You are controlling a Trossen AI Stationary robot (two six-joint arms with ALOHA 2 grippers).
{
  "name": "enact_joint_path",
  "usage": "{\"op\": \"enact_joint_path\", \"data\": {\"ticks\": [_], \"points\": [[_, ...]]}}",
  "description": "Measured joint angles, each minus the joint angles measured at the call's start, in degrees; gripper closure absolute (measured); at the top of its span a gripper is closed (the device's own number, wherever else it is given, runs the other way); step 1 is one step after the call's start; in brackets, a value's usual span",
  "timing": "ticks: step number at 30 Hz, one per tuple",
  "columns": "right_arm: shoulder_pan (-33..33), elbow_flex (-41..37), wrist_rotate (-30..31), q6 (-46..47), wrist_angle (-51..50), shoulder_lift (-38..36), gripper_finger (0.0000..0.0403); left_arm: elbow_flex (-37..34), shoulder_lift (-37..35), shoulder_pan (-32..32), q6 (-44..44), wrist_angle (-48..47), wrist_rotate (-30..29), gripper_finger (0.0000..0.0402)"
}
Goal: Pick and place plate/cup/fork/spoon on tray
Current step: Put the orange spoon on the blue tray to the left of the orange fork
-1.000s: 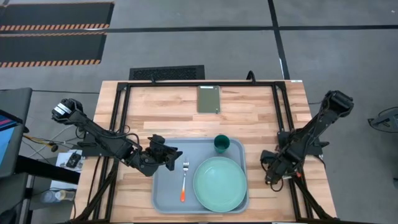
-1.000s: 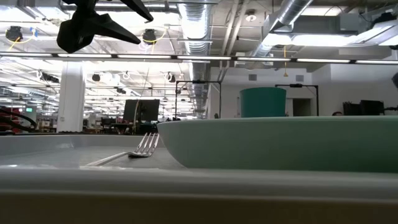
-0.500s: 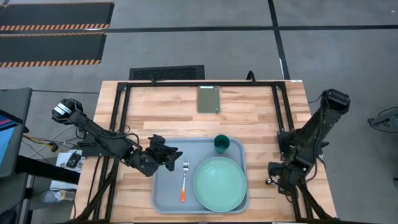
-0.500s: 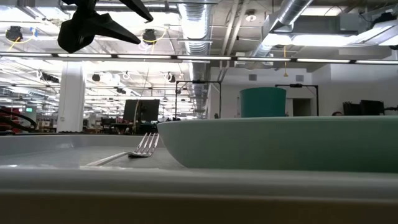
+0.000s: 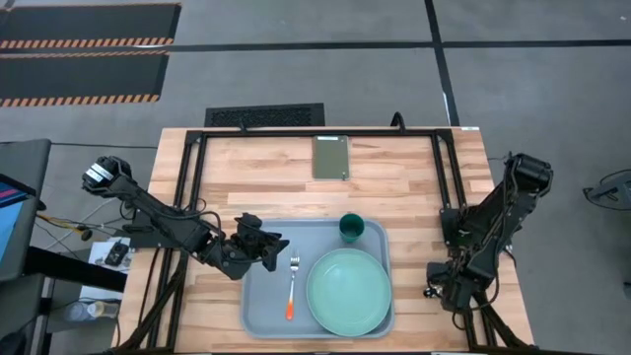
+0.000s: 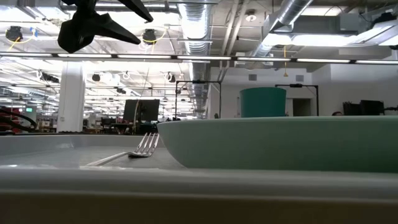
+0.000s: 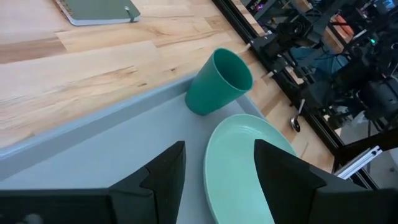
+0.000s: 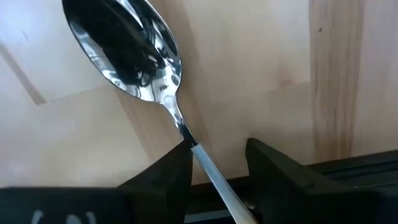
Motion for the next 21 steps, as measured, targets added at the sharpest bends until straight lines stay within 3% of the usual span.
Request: {"op": "enact_joint_path", "data": {"ticks": [4, 11, 16, 21], "points": [[0.0, 0.0, 0.0, 0.4, -0.9, -0.1, 0.0264, 0.0, 0.0, 0.0, 0.0, -0.1, -0.4, 0.0223], [-1.0, 0.3, 0.1, 1.4, -0.7, 2.4, 0.0381, 0.0, 0.0, 0.1, 0.0, -0.1, -0.1, 0.0223], [-2.6, 2.1, 3.5, 4.4, -3.8, 2.1, 0.0384, 0.0, 0.0, 0.1, 0.0, -0.1, -0.4, 0.0223], [-4.2, 6.5, 10.7, 6.7, -9.4, 2.1, 0.0395, 0.0, 0.0, 0.1, -0.3, 1.0, -2.3, 0.0223]]}}
